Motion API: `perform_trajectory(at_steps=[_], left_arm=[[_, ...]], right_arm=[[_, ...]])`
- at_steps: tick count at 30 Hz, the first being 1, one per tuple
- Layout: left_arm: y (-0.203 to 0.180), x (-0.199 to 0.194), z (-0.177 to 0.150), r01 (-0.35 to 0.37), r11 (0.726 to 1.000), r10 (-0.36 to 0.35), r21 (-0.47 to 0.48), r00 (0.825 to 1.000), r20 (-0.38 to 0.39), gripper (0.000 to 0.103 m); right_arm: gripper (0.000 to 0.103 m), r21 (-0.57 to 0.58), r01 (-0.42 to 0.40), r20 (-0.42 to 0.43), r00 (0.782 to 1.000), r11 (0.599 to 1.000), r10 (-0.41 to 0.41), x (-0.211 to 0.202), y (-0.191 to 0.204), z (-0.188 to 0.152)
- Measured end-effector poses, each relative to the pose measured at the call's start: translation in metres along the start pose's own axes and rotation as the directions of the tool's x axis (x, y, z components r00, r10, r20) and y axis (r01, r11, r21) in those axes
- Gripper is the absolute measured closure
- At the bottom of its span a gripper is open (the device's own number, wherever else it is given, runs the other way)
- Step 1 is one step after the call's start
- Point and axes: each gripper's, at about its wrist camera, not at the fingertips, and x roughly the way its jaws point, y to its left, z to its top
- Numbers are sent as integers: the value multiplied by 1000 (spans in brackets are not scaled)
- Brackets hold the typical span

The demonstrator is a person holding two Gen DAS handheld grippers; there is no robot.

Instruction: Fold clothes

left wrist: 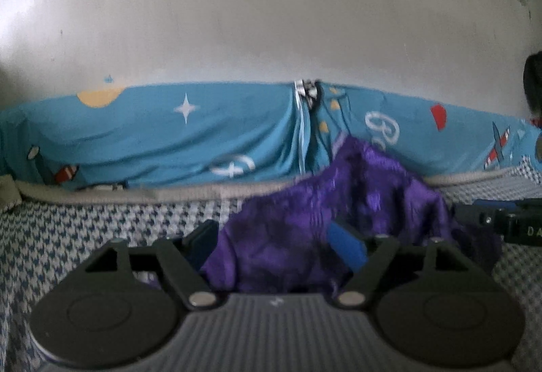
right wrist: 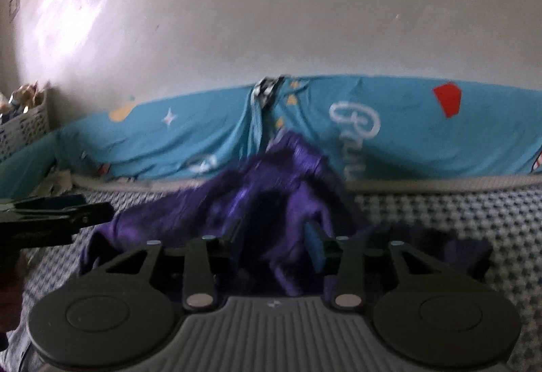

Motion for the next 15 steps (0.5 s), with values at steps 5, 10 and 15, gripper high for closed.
perform_trajectory(at_steps=[5, 10, 15], left_arm=[[-1, 7, -16, 6, 1000, -7, -2, 996, -89, 27], [-2, 20, -31, -1, 1000, 1, 1, 984, -177, 21], [-1, 34, -42, -54, 998, 57, 20, 974, -221, 19]], right_arm=[[52, -35, -42, -60, 997, 999, 40, 2, 17, -17], [36, -99, -95, -129, 988, 991, 82, 18, 36, -34], [31, -145, -116, -163, 982, 983, 92, 37, 50, -47]])
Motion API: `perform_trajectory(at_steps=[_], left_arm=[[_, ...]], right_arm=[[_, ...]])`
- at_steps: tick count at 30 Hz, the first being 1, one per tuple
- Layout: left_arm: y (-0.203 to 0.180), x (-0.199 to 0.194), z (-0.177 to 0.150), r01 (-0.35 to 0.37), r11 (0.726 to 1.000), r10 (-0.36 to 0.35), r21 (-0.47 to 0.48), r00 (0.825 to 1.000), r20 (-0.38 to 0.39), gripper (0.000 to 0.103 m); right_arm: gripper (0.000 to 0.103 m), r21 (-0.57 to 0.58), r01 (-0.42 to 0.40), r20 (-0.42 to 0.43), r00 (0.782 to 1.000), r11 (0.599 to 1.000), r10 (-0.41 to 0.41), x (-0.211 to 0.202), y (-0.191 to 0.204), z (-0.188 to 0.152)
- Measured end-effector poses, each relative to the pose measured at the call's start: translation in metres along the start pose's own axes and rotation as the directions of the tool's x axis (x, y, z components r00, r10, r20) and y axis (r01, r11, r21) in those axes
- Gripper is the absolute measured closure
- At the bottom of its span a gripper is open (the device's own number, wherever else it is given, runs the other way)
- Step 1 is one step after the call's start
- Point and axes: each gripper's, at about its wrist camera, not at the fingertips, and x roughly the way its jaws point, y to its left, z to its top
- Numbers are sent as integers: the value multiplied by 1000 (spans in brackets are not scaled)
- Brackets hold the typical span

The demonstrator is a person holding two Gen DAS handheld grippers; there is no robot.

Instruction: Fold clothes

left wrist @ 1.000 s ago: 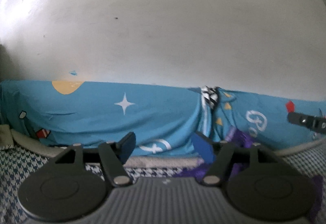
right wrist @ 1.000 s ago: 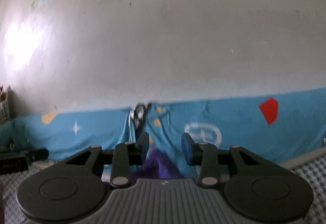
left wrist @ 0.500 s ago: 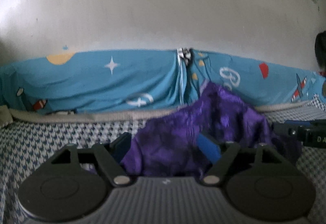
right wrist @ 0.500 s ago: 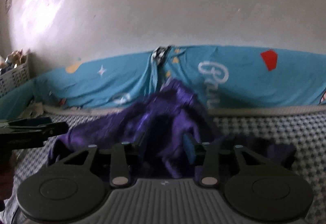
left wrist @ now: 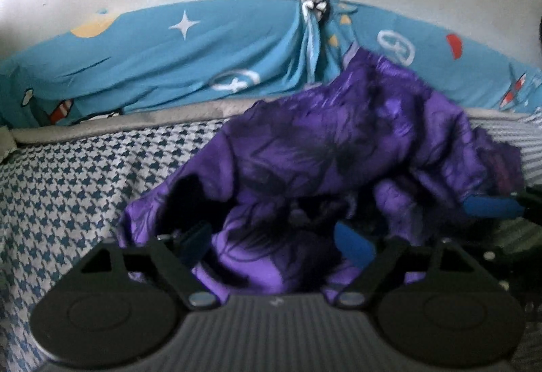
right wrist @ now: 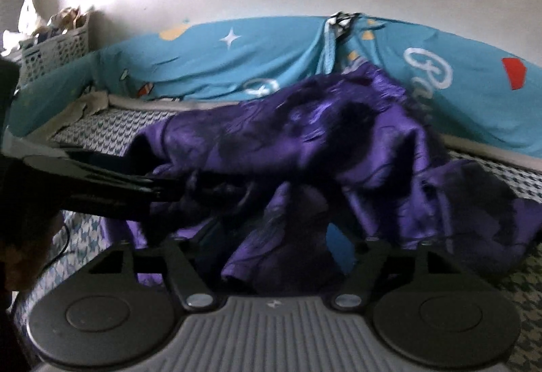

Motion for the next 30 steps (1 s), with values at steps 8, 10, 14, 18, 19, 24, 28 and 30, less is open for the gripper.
perform_trajectory(at_steps=[8, 10, 14, 18, 19, 24, 28, 30], left_arm=[[4, 17, -2, -65, 998, 65, -11, 997, -40, 17], [2, 19, -2, -79, 997, 79, -2, 996, -44, 17], [0, 23, -4, -122, 992, 122, 17, 992, -41, 19], [-2, 21, -5, -159, 986, 159, 41, 987, -20, 22], [-2, 21, -5, -171, 984, 172, 49, 985, -12, 22], [8, 18, 0, -226, 974, 226, 18, 974, 9, 25], [18, 17, 5, -292, 957, 292, -2, 956, 29, 25], [24, 17, 9, -319, 948, 319, -18, 947, 35, 25]], right_arm=[[38, -122, 87, -47, 995, 989, -93, 40, 21, -17], [51, -131, 102, -49, 993, 986, -110, 45, 22, -19], [83, -138, 113, -33, 992, 984, -119, 43, 22, -16], [88, -104, 111, -4, 994, 988, -112, 30, 14, -7], [88, -100, 113, 9, 994, 989, -113, 25, 13, -5], [90, -58, 124, 92, 989, 991, -118, -8, -1, 8], [90, -18, 145, 165, 976, 989, -140, -39, -18, 16], [91, -5, 154, 193, 970, 988, -150, -53, -25, 20]])
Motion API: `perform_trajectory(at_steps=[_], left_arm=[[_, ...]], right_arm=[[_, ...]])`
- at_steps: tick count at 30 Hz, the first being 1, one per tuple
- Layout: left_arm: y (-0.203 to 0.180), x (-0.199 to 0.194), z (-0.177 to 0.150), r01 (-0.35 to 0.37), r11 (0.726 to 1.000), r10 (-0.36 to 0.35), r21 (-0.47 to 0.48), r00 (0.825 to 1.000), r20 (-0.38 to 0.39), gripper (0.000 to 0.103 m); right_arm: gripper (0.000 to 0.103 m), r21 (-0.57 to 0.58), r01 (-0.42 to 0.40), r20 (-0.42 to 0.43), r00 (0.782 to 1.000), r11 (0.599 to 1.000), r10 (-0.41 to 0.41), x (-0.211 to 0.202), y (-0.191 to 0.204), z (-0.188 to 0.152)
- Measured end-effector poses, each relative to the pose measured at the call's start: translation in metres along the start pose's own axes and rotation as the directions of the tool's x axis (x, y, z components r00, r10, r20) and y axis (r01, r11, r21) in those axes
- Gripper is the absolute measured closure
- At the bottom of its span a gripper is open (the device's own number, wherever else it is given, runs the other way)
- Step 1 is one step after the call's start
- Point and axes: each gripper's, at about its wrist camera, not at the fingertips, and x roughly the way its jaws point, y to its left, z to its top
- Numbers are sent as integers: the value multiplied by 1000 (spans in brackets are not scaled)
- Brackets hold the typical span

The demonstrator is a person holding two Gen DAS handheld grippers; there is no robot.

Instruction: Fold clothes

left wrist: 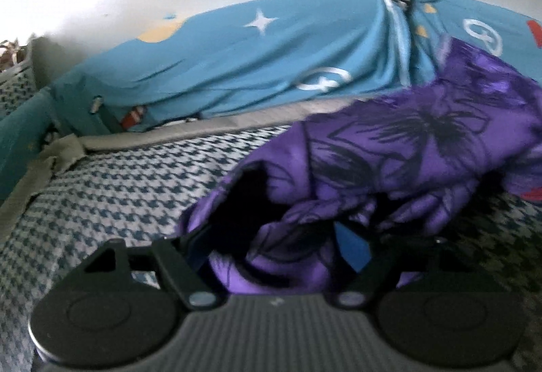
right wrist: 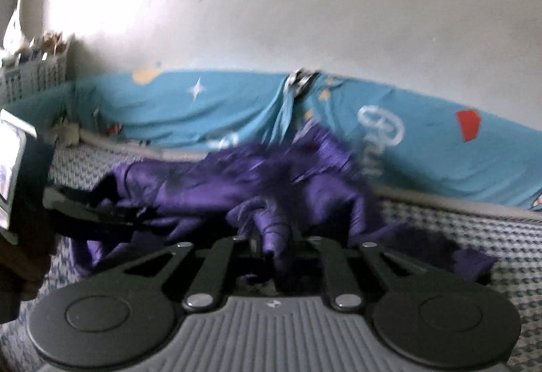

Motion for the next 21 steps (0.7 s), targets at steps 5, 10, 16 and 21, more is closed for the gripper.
perform_trajectory(at_steps=[5, 10, 16, 21], left_arm=[[11, 8, 3, -126, 992, 126, 6, 991, 42, 23], [26, 7, 1, -169, 985, 170, -32, 985, 31, 20], [42, -9, -4, -99, 992, 101, -73, 994, 28, 19], [38, -39, -12, 56, 995, -52, -83, 997, 49, 17]], right_arm=[[91, 62, 18, 40, 999, 998, -21, -30, -26, 4], [91, 159, 65, 14, 998, 985, -68, -51, -51, -8], [89, 194, 111, -89, 992, 975, -95, -60, -61, -30], [67, 156, 126, -84, 990, 980, -113, -77, -55, -39]])
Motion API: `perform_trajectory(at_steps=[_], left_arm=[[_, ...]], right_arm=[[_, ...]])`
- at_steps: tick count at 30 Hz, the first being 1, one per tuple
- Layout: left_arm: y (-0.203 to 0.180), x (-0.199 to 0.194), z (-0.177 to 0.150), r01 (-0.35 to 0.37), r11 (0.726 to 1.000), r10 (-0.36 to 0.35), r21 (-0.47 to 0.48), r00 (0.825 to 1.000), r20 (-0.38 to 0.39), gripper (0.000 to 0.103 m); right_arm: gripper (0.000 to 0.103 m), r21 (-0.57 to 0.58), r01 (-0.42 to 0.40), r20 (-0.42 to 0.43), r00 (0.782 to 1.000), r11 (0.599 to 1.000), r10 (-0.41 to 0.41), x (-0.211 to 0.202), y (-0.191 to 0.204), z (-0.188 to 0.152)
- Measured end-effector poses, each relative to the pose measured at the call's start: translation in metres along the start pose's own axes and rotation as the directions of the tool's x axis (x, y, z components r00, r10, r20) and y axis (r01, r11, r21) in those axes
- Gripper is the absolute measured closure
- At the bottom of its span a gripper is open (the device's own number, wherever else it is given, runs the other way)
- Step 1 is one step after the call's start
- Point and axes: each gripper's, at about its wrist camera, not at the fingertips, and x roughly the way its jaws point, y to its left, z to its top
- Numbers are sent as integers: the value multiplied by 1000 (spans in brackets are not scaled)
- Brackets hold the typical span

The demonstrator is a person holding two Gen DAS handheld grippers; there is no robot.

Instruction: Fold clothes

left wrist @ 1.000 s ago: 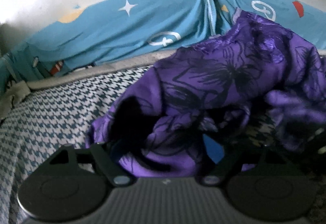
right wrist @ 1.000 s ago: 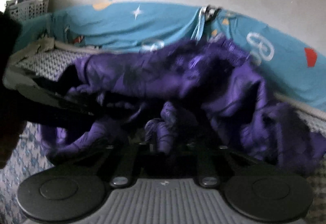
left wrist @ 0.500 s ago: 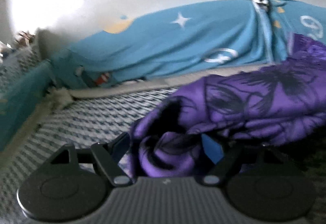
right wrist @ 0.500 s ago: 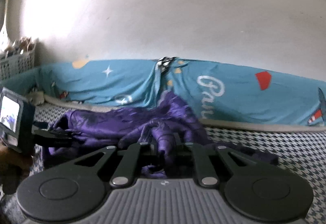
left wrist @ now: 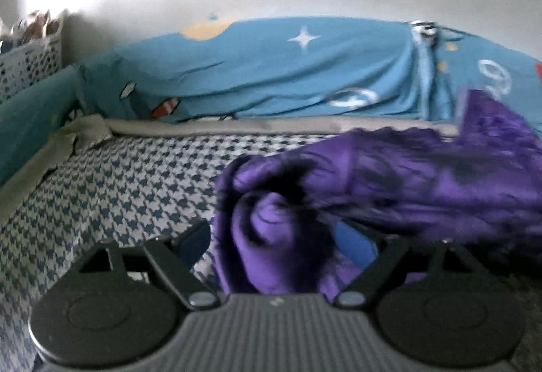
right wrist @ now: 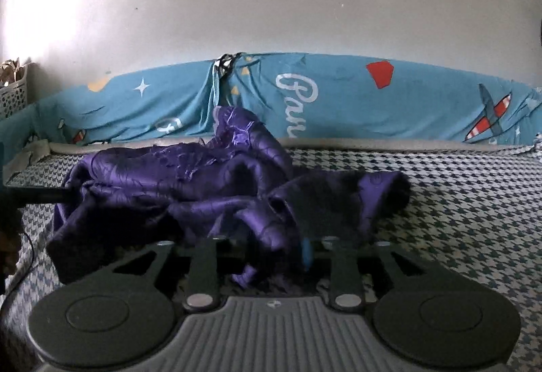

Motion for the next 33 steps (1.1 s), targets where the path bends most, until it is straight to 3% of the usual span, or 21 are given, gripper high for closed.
perform_trajectory(at_steps=[6, 16, 26, 33], left_arm=[[-28, -34, -16, 77, 991, -80, 112, 997, 23, 15], [-48, -60, -42, 174, 974, -176, 144, 984, -3, 15], [-61, -77, -64, 208, 967, -204, 150, 978, -36, 15], [-68, -86, -76, 227, 962, -220, 153, 973, -66, 15]], right_arm=[[64, 53, 10, 9, 1000, 999, -10, -18, -3, -12], [60, 69, -2, -18, 1000, 998, 4, -34, 9, -35], [59, 62, -51, -65, 996, 997, 55, -40, 22, -49], [55, 29, -49, -143, 988, 998, 53, -38, 34, -60]])
